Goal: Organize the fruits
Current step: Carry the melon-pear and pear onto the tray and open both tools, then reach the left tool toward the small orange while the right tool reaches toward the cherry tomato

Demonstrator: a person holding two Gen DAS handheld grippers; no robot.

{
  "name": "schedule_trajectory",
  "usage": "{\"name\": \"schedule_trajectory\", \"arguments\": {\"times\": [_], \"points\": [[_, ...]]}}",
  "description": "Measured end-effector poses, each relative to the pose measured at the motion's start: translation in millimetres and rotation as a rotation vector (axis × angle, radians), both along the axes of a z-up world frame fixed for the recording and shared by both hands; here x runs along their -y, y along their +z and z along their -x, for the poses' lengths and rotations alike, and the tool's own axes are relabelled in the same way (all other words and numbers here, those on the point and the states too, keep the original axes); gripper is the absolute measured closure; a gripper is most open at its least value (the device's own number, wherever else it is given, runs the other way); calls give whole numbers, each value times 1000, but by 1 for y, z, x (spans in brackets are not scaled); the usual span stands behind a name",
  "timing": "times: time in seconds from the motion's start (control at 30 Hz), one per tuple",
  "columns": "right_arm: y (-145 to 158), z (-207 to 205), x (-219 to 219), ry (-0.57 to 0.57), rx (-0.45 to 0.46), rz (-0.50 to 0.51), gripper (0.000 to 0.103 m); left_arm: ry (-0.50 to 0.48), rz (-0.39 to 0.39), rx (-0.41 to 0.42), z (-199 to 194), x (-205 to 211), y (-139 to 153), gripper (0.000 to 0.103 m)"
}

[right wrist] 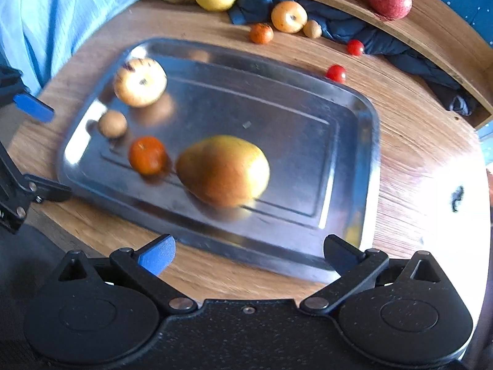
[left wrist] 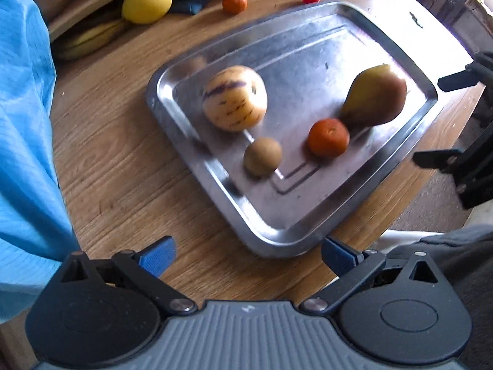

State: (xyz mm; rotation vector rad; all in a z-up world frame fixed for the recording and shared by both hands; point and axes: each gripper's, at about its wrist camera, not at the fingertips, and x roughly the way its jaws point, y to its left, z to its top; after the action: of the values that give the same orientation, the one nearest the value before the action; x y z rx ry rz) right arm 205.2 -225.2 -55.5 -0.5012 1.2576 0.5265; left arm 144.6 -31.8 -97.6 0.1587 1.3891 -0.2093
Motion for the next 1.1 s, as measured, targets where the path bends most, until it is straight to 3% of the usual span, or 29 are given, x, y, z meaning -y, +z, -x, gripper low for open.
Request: {"name": "schedule_trajectory", "arguments": {"times": [0.23, 0.5, 1.1], "points": [[4, -7, 11, -36, 22, 17, 1, 28, 6, 3, -5, -13, 12, 1], [18, -25, 11, -68, 36, -65, 1, 106, 24, 19, -24, -24, 22, 1], [35, -57, 4, -45, 156, -203, 1, 268, 75, 194, -52, -29, 49, 1]]}}
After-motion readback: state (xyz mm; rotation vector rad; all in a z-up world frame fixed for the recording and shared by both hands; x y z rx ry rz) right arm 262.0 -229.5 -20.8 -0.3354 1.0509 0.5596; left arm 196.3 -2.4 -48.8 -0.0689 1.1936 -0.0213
